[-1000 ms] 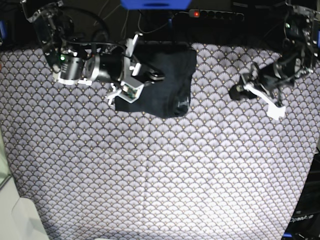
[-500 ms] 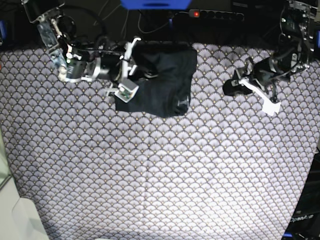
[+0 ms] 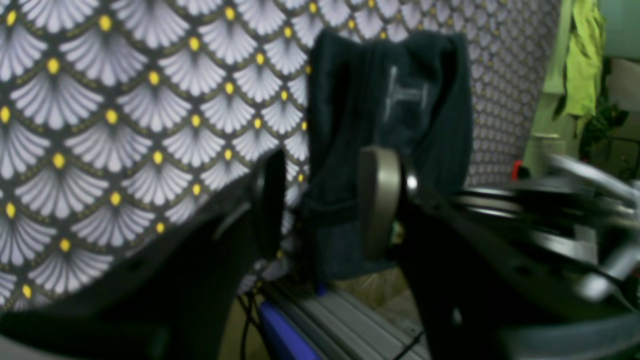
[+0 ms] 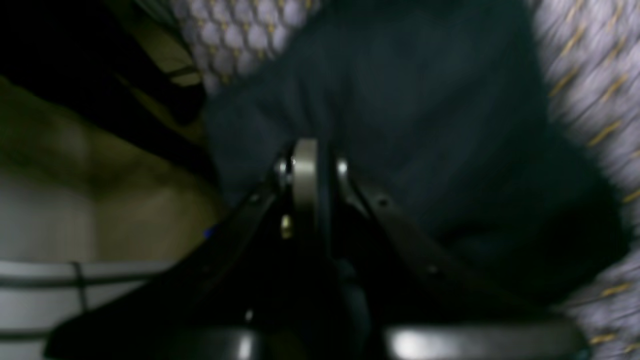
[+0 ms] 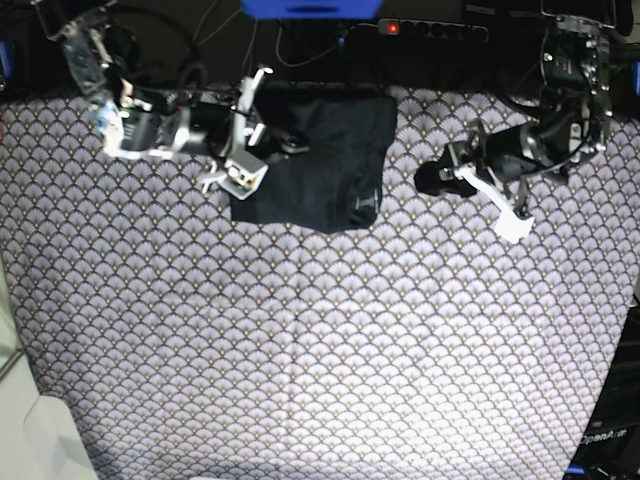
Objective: Fold the T-shirt properly
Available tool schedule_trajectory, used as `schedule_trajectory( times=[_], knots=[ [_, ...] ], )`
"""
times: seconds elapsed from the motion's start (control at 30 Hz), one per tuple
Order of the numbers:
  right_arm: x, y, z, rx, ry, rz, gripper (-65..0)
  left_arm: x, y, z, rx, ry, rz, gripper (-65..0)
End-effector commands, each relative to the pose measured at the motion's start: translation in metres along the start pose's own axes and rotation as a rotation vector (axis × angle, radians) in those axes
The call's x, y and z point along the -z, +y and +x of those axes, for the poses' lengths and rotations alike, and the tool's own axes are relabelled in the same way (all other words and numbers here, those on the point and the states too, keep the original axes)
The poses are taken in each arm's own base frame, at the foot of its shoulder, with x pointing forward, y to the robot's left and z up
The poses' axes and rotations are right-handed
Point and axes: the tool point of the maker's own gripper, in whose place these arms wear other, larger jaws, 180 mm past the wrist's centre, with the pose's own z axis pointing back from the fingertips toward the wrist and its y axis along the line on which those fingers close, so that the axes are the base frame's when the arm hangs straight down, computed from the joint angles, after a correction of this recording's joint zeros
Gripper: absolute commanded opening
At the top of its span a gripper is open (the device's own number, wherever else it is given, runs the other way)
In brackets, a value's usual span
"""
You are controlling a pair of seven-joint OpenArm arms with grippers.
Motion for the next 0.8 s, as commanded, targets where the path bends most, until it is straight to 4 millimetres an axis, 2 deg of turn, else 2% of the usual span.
schedule_trajectory(
  times=[0.0, 0.03, 0.17, 0.37, 0.53, 0.7, 0.77],
  knots=[
    [-0.009, 0.003, 0.014, -0.043, -0.029, 0.003, -62.2, -0.004, -0.008, 0.009, 0.021, -0.025, -0.024, -41.2],
    [-0.012, 0.004, 0.019, -0.063, -0.028, -0.005, -62.2, -0.004, -0.008, 0.008, 0.022, -0.024, -0.025, -41.2],
    [-0.018, -0.005, 0.016, -0.058, -0.007, -0.039, -62.2, -0.006, -0.015, 0.011, 0.038, -0.039, -0.039, -41.2],
    [-0.03, -0.013, 0.0, -0.034, 0.027, -0.074, -62.2, -0.01, -0.072, 0.027, 0.11, -0.125, -0.166, -41.2],
    [-0.049, -0.031, -0.008, -0.022, 0.048, -0.144, -62.2, 0.009, -0.106, 0.028, 0.147, -0.108, -0.24, -41.2],
    [-0.069, -0.047, -0.018, 0.012, 0.061, -0.225, -62.2, 0.043, -0.115, 0.017, 0.188, -0.054, -0.211, -41.2],
    [-0.077, -0.051, -0.022, 0.025, 0.066, -0.252, -62.2, 0.056, -0.111, 0.014, 0.194, -0.042, -0.175, -41.2]
  ],
)
